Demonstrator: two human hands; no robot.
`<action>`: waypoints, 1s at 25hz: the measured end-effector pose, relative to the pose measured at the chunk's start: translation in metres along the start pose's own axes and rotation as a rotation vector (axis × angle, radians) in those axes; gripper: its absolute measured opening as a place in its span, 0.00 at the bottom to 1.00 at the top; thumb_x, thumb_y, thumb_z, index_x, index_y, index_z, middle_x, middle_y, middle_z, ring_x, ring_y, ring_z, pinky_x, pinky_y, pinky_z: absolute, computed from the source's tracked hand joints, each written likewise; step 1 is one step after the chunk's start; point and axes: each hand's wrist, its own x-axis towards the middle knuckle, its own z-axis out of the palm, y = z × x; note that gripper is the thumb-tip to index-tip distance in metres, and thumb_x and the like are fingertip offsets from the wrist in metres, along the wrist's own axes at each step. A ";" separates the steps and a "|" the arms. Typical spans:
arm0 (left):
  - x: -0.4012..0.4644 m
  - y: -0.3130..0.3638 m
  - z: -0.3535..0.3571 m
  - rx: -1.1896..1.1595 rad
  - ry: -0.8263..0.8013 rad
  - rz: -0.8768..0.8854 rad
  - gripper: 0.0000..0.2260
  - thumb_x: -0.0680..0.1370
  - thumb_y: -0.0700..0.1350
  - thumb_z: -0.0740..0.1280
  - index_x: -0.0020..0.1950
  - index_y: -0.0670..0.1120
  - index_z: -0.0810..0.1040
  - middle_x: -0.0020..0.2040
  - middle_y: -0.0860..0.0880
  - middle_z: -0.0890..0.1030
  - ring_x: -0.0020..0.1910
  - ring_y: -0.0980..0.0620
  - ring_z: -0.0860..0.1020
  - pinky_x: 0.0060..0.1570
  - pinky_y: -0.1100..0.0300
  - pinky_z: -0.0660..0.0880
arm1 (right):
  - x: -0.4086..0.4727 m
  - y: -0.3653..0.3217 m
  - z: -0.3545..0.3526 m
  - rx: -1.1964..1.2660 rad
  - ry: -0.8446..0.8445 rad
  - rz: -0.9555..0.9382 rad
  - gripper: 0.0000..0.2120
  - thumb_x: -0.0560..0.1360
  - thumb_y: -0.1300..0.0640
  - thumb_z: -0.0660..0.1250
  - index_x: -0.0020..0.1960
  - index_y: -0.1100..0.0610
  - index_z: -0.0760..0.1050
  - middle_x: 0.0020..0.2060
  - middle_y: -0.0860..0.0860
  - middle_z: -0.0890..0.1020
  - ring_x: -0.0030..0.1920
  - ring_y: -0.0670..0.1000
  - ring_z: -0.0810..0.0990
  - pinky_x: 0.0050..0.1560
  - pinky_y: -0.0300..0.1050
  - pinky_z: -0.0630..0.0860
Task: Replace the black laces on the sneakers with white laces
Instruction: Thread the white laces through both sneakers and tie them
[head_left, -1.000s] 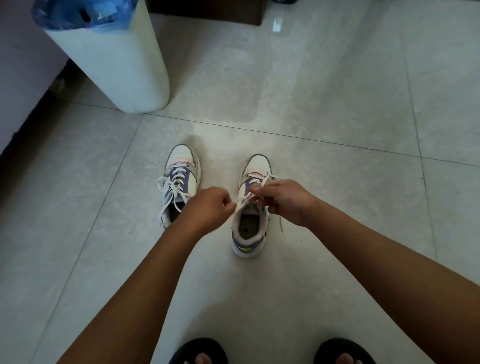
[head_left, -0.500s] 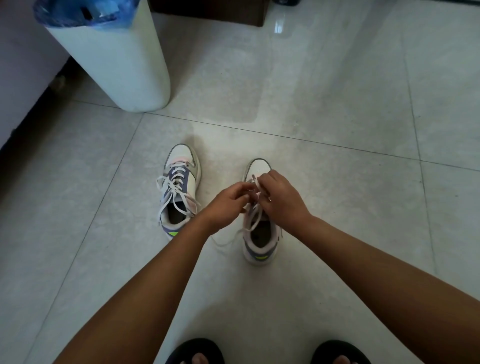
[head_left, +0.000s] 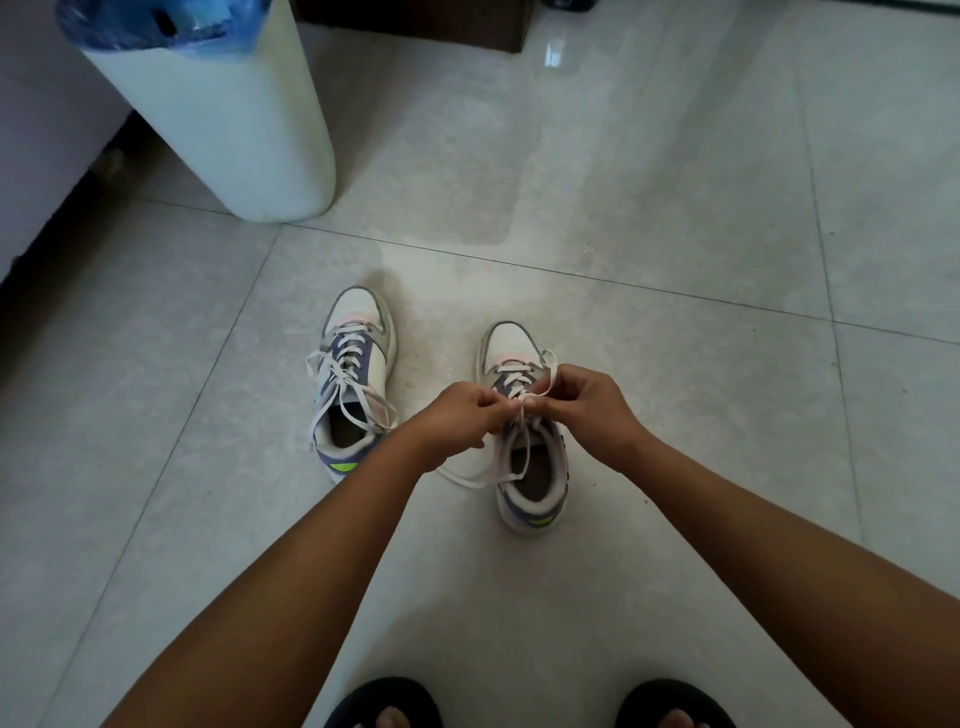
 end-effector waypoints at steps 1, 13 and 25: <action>0.000 0.000 0.000 -0.043 -0.023 -0.038 0.08 0.79 0.48 0.64 0.47 0.46 0.79 0.46 0.47 0.80 0.48 0.52 0.78 0.42 0.61 0.74 | -0.001 0.000 -0.001 0.026 -0.021 0.011 0.05 0.69 0.65 0.73 0.41 0.59 0.79 0.39 0.56 0.82 0.40 0.49 0.80 0.44 0.38 0.79; -0.008 0.030 -0.053 -1.158 0.174 0.022 0.23 0.79 0.49 0.57 0.23 0.49 0.71 0.32 0.52 0.75 0.40 0.53 0.77 0.47 0.54 0.70 | 0.000 -0.005 -0.012 0.033 -0.258 0.105 0.04 0.74 0.64 0.69 0.45 0.59 0.75 0.35 0.47 0.81 0.33 0.39 0.79 0.36 0.31 0.73; -0.016 0.012 0.020 -0.006 0.233 -0.240 0.20 0.81 0.55 0.57 0.47 0.40 0.80 0.40 0.45 0.80 0.36 0.49 0.76 0.34 0.60 0.69 | -0.011 -0.001 -0.007 0.122 -0.185 0.141 0.03 0.72 0.61 0.72 0.43 0.55 0.79 0.39 0.50 0.82 0.39 0.44 0.79 0.40 0.33 0.74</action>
